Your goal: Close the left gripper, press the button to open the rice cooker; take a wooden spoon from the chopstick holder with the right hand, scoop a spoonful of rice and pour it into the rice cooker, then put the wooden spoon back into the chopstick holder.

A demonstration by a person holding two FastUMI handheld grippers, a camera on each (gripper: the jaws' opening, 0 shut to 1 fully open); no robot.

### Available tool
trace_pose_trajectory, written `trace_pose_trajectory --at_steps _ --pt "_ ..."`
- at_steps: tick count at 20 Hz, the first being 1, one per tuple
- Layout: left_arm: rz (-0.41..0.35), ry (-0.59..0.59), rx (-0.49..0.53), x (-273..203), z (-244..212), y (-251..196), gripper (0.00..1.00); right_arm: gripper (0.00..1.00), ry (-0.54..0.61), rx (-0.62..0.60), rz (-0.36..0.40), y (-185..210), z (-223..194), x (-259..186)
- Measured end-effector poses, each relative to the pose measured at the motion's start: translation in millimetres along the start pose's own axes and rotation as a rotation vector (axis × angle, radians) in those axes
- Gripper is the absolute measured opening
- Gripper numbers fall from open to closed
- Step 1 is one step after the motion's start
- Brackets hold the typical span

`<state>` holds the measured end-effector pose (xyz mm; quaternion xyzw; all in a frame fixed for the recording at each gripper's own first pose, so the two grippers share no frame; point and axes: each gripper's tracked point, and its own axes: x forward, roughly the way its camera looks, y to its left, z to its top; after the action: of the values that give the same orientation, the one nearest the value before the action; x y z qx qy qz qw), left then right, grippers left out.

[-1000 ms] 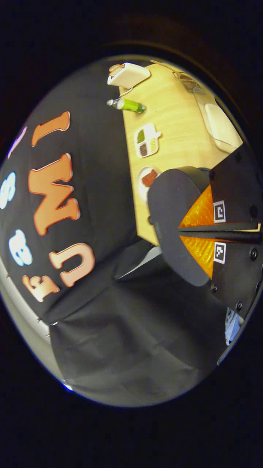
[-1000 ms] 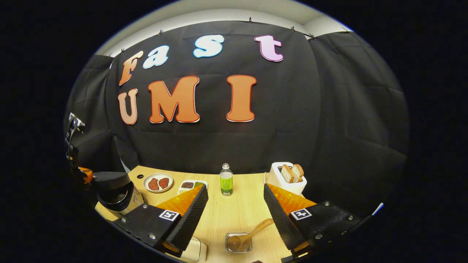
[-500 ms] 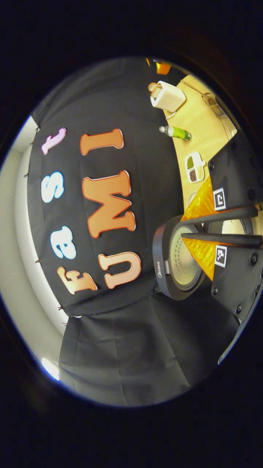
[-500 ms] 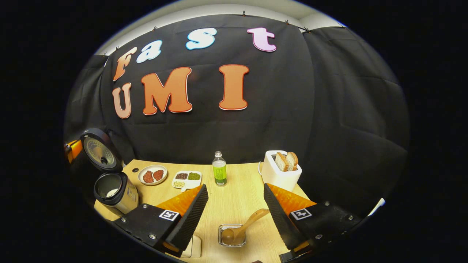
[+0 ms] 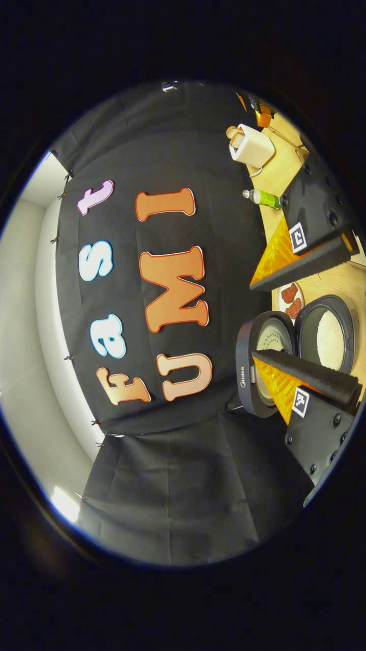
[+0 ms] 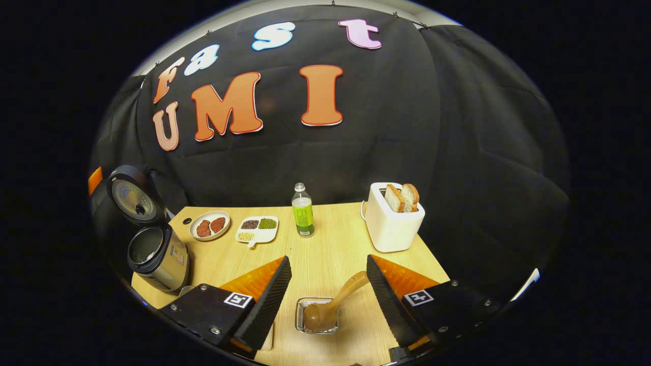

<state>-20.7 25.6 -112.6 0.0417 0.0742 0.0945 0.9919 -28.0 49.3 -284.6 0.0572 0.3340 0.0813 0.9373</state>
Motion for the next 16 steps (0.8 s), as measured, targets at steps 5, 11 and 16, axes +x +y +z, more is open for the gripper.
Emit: trace_pose_trajectory --at_steps 5,11,16 --pt "0.025 0.026 0.001 -13 -13 -5 0.75 0.86 0.089 -0.009 -0.006 -18 -35 13" --pt "0.079 0.044 0.032 -23 -17 -4 0.76 0.64 0.193 0.097 0.014 -26 -76 47" --pt "0.107 0.054 0.061 -36 -19 -6 0.79 0.53 0.274 0.178 0.054 -20 -98 67"
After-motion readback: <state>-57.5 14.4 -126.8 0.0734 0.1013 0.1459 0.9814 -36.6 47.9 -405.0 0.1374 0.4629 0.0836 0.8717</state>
